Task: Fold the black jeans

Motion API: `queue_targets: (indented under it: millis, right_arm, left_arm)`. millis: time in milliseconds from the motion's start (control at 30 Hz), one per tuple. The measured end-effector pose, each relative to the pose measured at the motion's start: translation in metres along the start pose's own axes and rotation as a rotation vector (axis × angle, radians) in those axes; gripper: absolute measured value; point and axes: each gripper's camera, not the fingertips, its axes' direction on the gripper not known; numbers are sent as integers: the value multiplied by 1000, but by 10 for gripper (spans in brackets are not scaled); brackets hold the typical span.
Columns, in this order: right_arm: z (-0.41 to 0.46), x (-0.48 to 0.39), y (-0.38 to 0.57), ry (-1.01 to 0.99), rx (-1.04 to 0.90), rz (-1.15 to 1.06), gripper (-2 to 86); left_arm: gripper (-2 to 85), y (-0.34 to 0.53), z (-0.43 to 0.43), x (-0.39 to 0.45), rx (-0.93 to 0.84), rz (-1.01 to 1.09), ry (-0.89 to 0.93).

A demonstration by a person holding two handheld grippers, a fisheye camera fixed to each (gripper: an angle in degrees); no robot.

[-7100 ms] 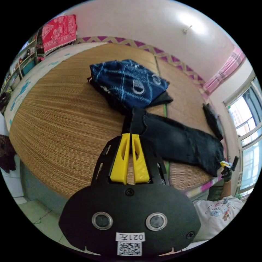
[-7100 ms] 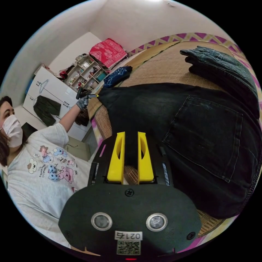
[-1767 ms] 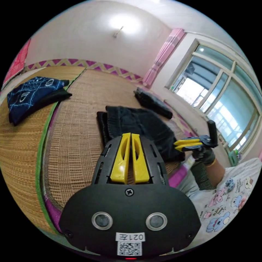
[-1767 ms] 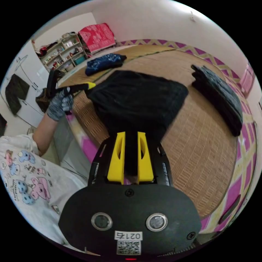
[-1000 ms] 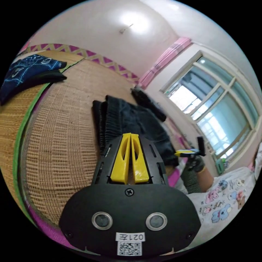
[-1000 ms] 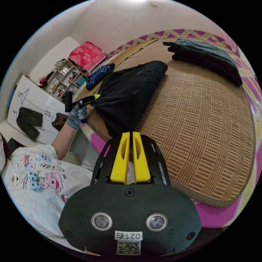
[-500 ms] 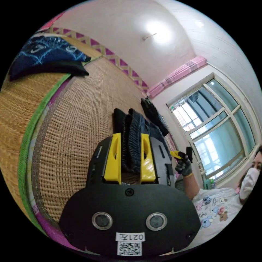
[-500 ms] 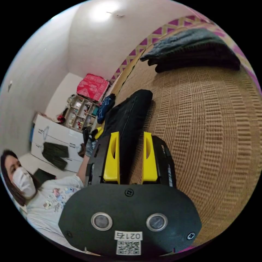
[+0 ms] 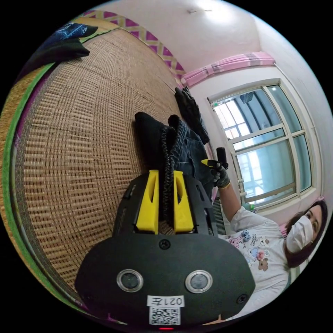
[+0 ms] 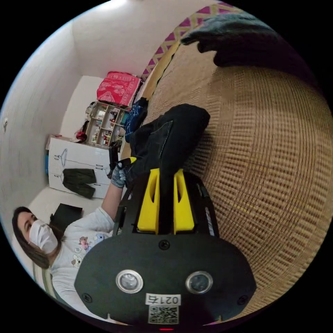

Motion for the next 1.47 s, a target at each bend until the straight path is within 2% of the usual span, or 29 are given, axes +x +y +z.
queue_targets:
  millis: [200, 367, 500, 567, 667, 767, 967, 1100, 1167, 1300, 1400, 1467]
  right_arm:
    - [19, -100, -68, 125, -37, -250, 62]
    - [105, -193, -201, 67, -120, -392, 62]
    - [173, -269, -290, 103, -138, -460, 68]
    - [214, -313, -328, 203, -91, -485, 80]
    - [254, -330, -344, 367, -54, -457, 99]
    - [268, -314, -329, 392, -75, -479, 113]
    - [228, -265, -238, 435, -75, -561, 114]
    - [183, -241, -165, 543, -1, -581, 115]
    - [150, -225, -118, 678, 96, -565, 116]
    - [112, -201, -69, 956, 267, -571, 122]
    - [111, -180, -61, 1140, 248, -617, 132]
    - [125, -167, -69, 1231, 166, -643, 134]
  left_arm:
    - [55, 3, -73, 21, 190, 45, -28]
    - [55, -8, -174, 15, 372, 22, -156]
    - [57, -28, -252, 4, 541, -45, -276]
    - [60, -37, -274, -6, 603, -84, -320]
    - [86, -40, -285, -42, 659, -234, -432]
    - [133, -20, -276, -54, 689, -342, -617]
    - [122, 7, -176, 30, 625, 4, -906]
    - [66, 19, -93, 79, 534, 163, -850]
    - [11, 25, -61, 94, 521, 179, -803]
    - [-7, 35, 11, 124, 472, 257, -713]
    - [-9, 37, 52, 134, 410, 265, -647]
    - [-9, 37, 73, 135, 369, 245, -616]
